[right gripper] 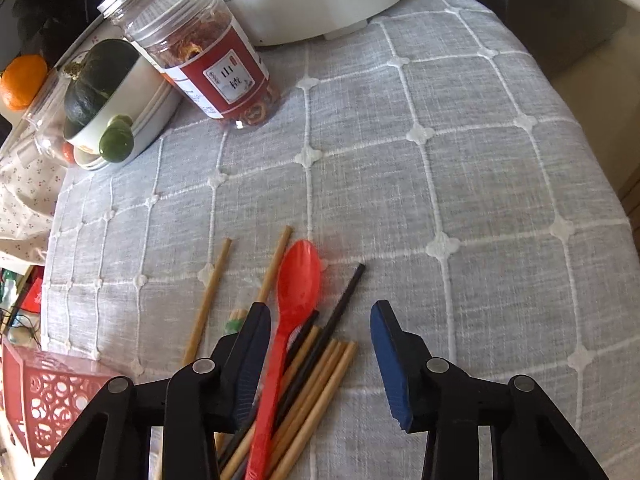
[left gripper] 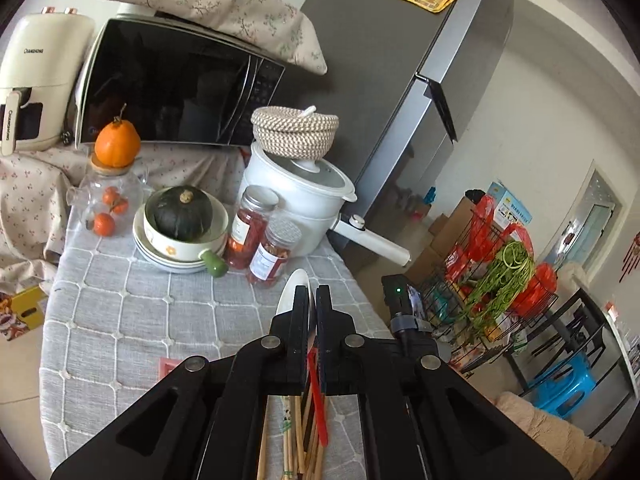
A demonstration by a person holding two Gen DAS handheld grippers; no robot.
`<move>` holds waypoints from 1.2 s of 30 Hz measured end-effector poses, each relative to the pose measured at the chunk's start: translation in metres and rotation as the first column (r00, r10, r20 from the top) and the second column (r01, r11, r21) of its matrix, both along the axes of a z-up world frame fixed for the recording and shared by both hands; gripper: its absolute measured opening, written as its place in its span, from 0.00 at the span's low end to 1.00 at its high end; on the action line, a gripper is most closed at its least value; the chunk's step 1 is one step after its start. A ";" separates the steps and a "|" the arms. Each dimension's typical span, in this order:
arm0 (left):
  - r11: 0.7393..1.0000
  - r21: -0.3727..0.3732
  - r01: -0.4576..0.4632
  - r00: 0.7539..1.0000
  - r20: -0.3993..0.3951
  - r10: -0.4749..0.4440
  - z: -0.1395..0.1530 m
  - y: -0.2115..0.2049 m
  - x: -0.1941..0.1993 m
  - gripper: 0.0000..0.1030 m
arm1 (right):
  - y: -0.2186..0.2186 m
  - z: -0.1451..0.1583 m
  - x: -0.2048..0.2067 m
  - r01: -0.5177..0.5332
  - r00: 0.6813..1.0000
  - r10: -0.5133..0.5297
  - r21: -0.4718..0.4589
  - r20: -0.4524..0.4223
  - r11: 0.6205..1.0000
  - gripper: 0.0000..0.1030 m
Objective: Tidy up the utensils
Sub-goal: 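Grasp the red spoon with the right tool while the left tool lifts the white spoon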
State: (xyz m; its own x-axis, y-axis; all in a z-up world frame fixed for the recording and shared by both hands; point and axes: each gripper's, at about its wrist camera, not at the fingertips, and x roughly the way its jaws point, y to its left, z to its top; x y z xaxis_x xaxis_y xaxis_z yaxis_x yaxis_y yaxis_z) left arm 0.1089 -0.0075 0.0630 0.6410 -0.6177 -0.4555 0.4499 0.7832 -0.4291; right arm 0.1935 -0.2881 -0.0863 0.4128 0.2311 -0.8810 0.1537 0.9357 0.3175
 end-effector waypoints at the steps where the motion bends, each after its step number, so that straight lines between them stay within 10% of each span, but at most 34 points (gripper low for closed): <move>1: 1.000 -0.013 -0.001 1.000 0.002 0.001 0.000 0.003 0.000 0.03 | 0.001 -0.001 0.004 0.002 1.000 -0.002 0.025 0.010 1.000 0.45; 7: 0.997 -0.076 -0.021 1.000 -0.009 0.020 -0.011 0.016 0.008 0.03 | 0.012 -0.012 0.023 -0.017 1.000 0.018 -0.066 0.013 0.998 0.41; 17: 0.988 -0.144 -0.050 0.999 0.007 0.051 -0.024 0.031 0.021 0.03 | 0.018 -0.024 0.029 -0.081 0.996 0.082 -0.043 0.028 0.996 0.02; 36: 0.973 -0.212 -0.087 0.990 0.090 0.108 -0.029 0.041 0.049 0.03 | 0.013 0.070 -0.034 0.041 0.946 -0.021 -0.057 0.323 0.998 0.00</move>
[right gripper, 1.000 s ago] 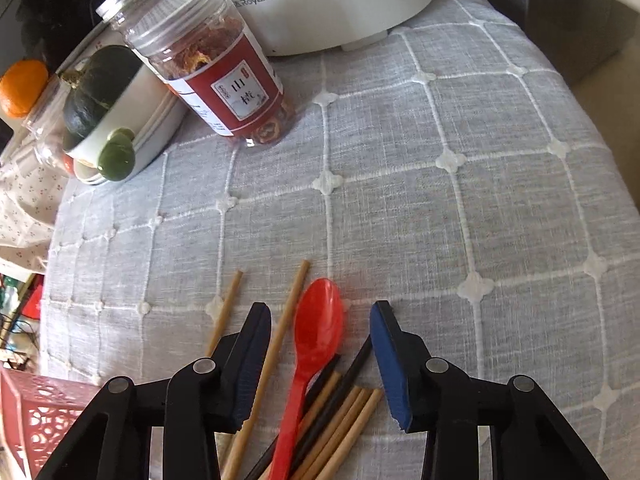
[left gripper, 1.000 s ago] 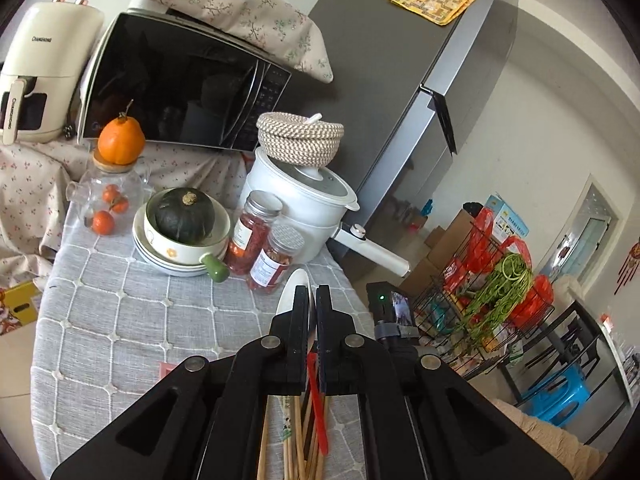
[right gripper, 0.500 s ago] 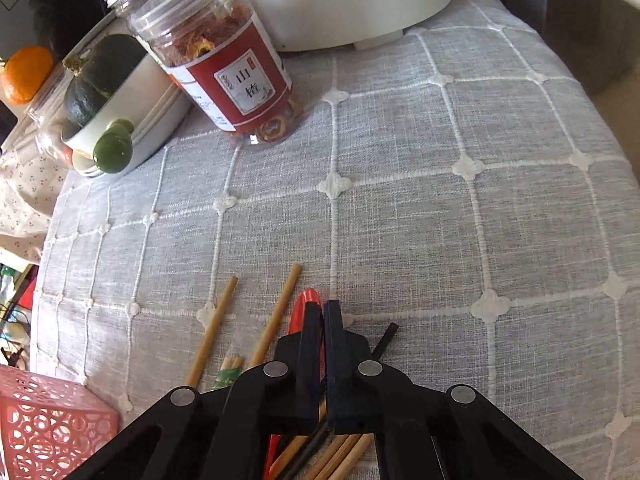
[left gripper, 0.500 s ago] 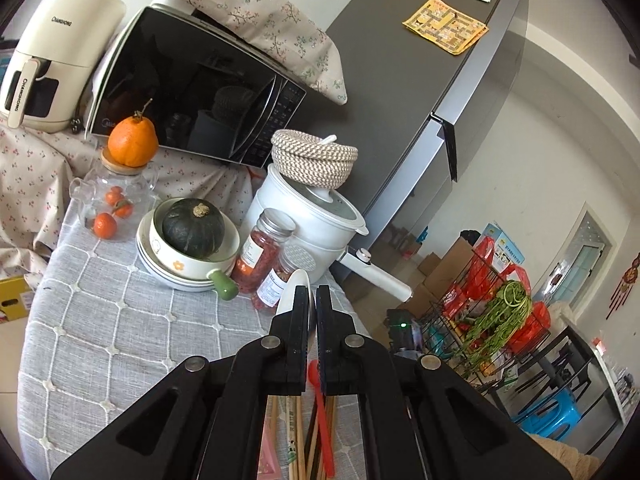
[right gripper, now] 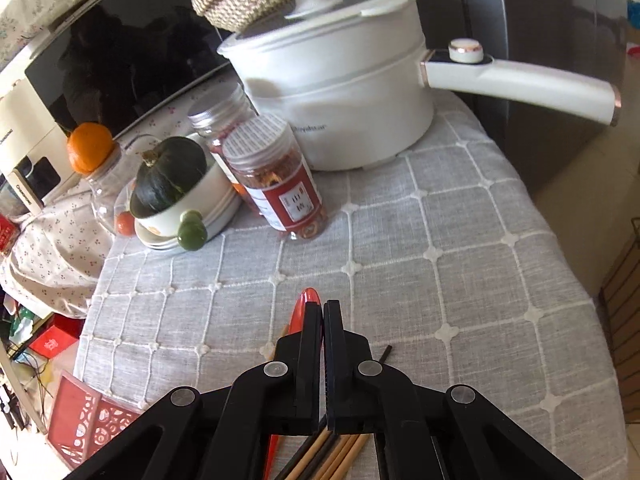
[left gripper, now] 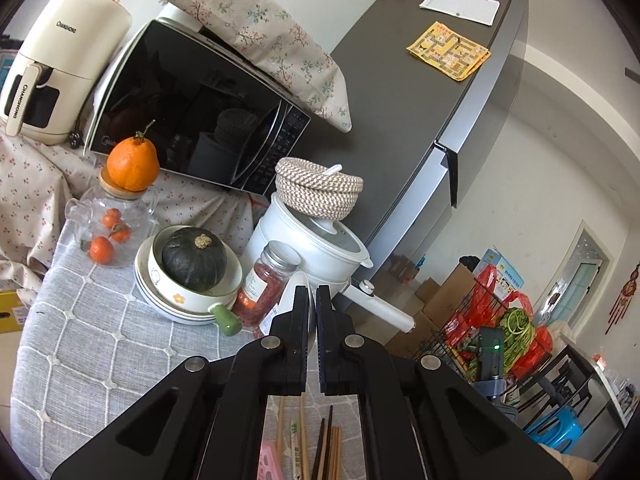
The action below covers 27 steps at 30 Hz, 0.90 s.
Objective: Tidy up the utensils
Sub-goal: 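Grasp the red spoon with the right tool while the left tool lifts the white spoon, then lower both spoons into the pink basket and open both tools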
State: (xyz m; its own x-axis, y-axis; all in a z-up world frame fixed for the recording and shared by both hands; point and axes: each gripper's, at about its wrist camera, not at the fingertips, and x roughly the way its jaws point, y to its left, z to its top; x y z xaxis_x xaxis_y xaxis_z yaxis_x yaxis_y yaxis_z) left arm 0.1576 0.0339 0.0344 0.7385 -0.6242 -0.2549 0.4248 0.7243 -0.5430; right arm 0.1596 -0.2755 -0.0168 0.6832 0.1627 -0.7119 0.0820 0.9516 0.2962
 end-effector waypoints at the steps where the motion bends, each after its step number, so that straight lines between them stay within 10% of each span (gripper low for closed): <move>1: 1.000 0.003 0.000 1.000 -0.002 0.000 -0.003 0.000 0.002 0.03 | 0.001 0.004 -0.002 0.001 1.000 -0.001 0.000 0.015 1.000 0.00; 20: 0.995 0.091 0.031 0.987 -0.159 -0.016 -0.039 0.007 0.008 0.05 | 0.067 0.076 -0.052 0.094 0.933 -0.049 -0.111 0.356 0.989 0.00; 27: 0.968 0.250 0.008 0.971 -0.232 0.051 -0.018 0.014 -0.018 0.26 | 0.098 0.097 -0.068 0.145 0.874 -0.056 -0.149 0.482 0.978 0.00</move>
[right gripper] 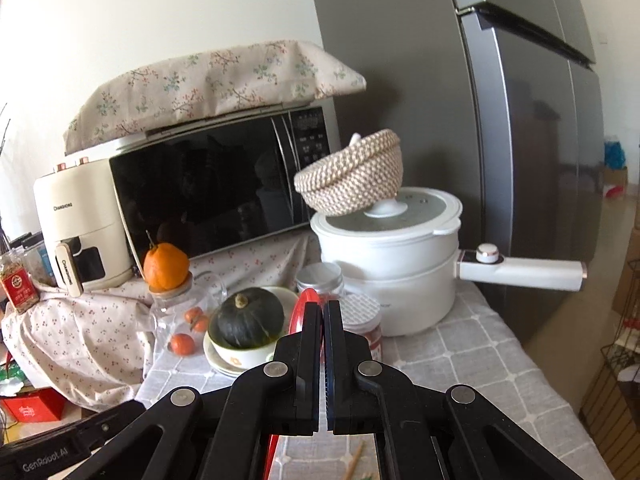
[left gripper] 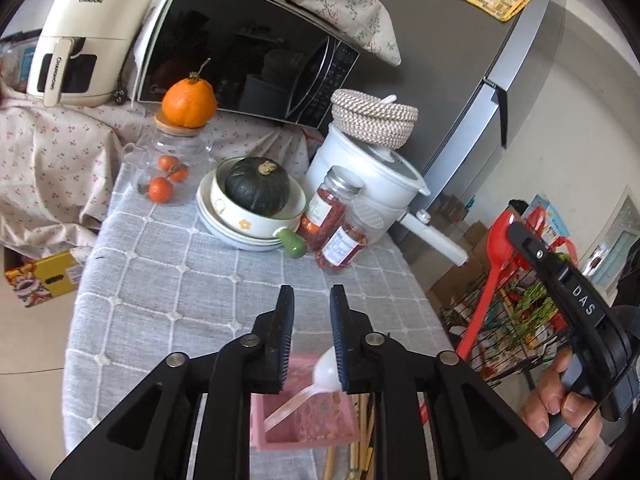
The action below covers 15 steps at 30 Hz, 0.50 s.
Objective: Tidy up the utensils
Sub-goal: 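Lower both spoons into the pink basket and open both tools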
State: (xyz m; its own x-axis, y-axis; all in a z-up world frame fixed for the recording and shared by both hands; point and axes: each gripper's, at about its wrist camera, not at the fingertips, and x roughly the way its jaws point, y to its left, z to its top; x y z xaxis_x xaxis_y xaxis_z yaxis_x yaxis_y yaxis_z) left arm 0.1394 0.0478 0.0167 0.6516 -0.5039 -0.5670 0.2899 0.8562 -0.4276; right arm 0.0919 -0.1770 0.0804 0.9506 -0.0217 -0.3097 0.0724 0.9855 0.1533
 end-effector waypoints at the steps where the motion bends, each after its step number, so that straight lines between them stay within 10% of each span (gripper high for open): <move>1: 0.999 0.036 -0.006 1.000 -0.021 0.007 0.002 0.001 -0.003 0.31 | 0.003 0.002 -0.001 0.008 1.000 -0.008 -0.003 0.016 1.000 0.00; 7: 0.960 0.269 -0.078 0.984 -0.136 0.117 0.000 0.007 -0.017 0.48 | 0.019 0.003 -0.001 0.049 0.997 -0.051 0.021 0.060 0.999 0.01; 15: 0.930 0.353 -0.105 0.944 -0.259 0.205 -0.032 0.031 -0.009 0.56 | 0.048 -0.013 0.009 0.113 0.989 -0.116 0.030 0.095 0.993 0.01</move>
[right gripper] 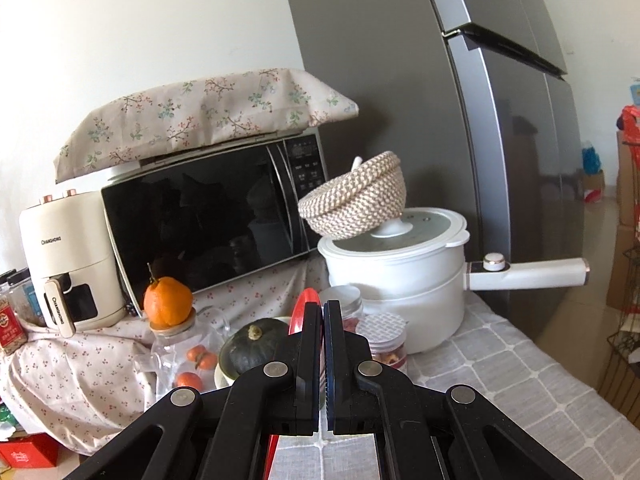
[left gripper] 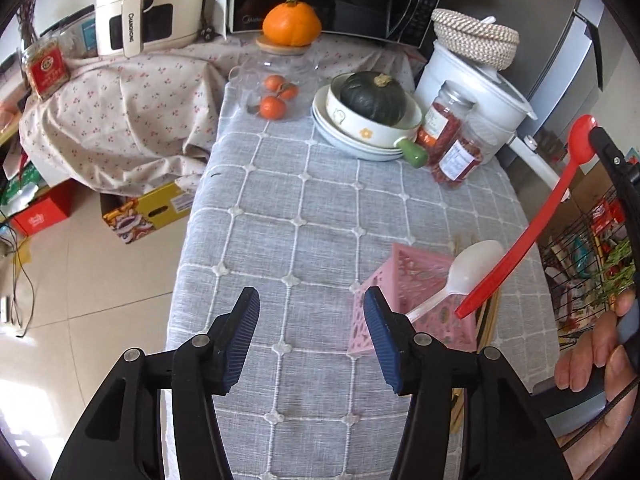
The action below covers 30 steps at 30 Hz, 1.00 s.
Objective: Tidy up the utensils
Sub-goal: 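Lower both spoons into the pink basket and open both tools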
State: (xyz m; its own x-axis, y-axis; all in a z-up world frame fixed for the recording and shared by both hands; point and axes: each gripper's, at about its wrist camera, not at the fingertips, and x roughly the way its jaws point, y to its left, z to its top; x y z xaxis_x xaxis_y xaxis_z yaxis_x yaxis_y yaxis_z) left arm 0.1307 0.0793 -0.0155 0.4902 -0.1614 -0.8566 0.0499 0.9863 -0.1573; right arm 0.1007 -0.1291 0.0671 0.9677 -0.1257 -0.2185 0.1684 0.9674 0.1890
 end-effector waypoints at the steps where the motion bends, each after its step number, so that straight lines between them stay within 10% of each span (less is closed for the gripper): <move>1: 1.000 0.007 -0.007 1.000 -0.006 0.007 -0.003 0.002 0.001 0.56 | 0.004 -0.002 0.001 0.011 1.000 -0.011 -0.010 0.008 1.000 0.01; 15: 1.000 0.006 0.011 1.000 0.005 -0.011 -0.004 -0.002 0.004 0.64 | 0.022 -0.033 0.014 -0.045 0.995 0.048 0.033 -0.091 0.998 0.07; 20: 0.999 -0.002 0.045 0.999 0.011 -0.045 -0.001 -0.013 -0.002 0.68 | 0.001 -0.014 0.002 -0.131 0.981 0.140 0.070 -0.132 0.989 0.36; 30: 0.992 -0.032 0.125 0.992 -0.013 -0.126 -0.008 -0.039 -0.022 0.74 | -0.059 0.002 -0.024 -0.150 0.940 0.160 0.054 -0.300 0.987 0.57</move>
